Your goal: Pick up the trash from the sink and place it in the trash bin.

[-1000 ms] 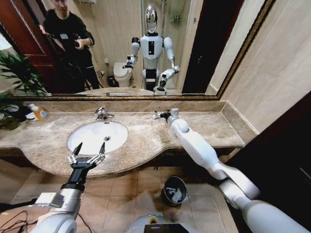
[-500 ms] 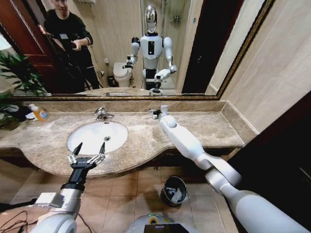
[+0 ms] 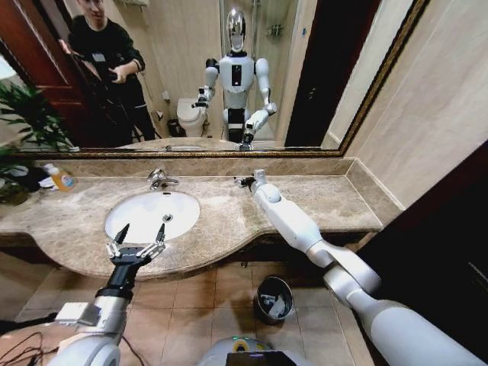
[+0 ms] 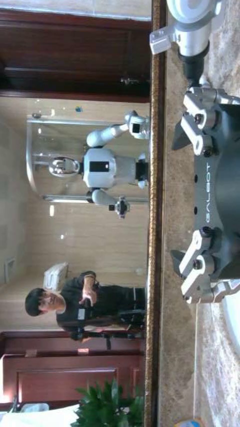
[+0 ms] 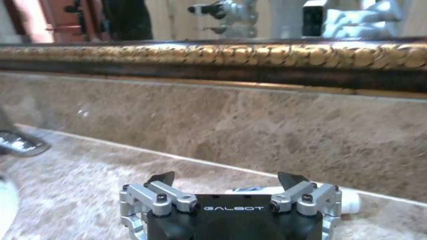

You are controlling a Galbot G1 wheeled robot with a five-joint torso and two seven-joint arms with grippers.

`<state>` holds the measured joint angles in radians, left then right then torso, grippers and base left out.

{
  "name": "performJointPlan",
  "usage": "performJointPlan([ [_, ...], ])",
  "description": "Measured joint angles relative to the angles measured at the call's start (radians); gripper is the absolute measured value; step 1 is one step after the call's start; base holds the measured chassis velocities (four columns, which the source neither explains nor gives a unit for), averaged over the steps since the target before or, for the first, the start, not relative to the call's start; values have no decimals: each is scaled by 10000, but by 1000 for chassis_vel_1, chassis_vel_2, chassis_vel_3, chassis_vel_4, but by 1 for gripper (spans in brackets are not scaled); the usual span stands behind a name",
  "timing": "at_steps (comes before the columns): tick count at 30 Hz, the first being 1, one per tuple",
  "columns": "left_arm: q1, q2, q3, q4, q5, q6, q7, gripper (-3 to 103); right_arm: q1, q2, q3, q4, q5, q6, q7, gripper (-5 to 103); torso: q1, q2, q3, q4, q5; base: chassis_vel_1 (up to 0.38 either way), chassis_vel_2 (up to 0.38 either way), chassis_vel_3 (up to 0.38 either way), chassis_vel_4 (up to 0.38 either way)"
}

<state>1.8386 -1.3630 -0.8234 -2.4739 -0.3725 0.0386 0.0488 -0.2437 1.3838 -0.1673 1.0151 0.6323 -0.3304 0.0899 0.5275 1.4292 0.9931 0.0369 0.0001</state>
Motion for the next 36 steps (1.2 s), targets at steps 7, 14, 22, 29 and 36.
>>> performJointPlan([
  [7,0,0,0,0,0,0,0,100,-45,98,124,-191,-119,250,-498,100,0,0,0,-1,0,0,0,0,0],
  [14,0,0,0,0,0,0,0,100,264,354,58,-803,-242,822,-1187,100,0,0,0,-1,-1,0,0,0,0],
  [22,0,0,0,0,0,0,0,100,402,582,49,-1136,-366,697,-1197,100,0,0,0,-1,-2,0,0,0,0],
  [29,0,0,0,0,0,0,0,100,398,649,-49,-1215,-383,404,-1093,100,0,0,0,-1,-1,0,0,0,0],
  [36,0,0,0,0,0,0,0,100,377,689,-151,-1110,-418,-259,-610,100,0,0,-1,1,-2,0,0,0,0],
])
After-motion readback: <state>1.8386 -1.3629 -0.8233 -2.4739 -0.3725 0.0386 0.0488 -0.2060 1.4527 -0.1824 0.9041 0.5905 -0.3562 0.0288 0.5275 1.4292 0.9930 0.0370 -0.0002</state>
